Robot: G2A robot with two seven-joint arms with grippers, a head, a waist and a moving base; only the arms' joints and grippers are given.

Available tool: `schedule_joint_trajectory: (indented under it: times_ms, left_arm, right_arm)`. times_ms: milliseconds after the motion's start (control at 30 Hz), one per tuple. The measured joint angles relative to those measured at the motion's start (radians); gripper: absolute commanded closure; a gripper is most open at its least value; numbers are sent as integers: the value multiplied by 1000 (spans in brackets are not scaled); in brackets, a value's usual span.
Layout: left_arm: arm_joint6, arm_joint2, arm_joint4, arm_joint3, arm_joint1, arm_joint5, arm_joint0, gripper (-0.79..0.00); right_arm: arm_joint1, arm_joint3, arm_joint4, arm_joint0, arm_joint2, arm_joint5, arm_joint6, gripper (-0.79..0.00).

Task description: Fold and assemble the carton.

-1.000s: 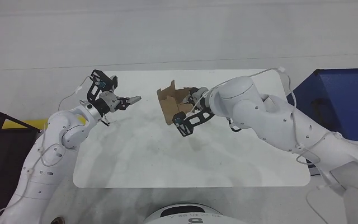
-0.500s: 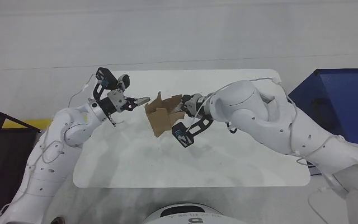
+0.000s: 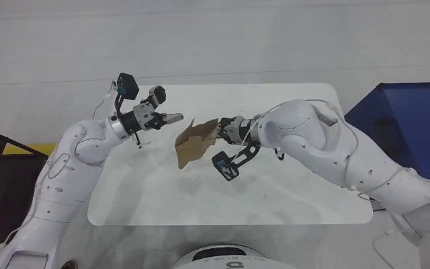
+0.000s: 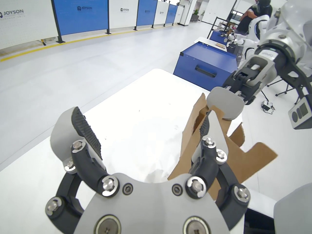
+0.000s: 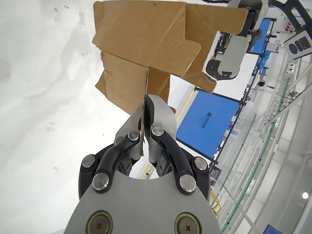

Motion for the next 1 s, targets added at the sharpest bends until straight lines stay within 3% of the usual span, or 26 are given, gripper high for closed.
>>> schedule_joint_trajectory:
  times_ms: [233,633,1000]
  left_arm:
    - [1,49,-7,31,-13,-125,-45,-785]
    - [-79,93,119,33,-23,-83,-83,-785]
    - [-69,88,125,41,-25,-86,-77,-785]
  right_arm:
    - [-13,26,-27,15,-9,5,-76,0]
    - [-44,19,-64,53,-36,10,-157,0]
    - [-57,8,-105,65,-37,28,-234,0]
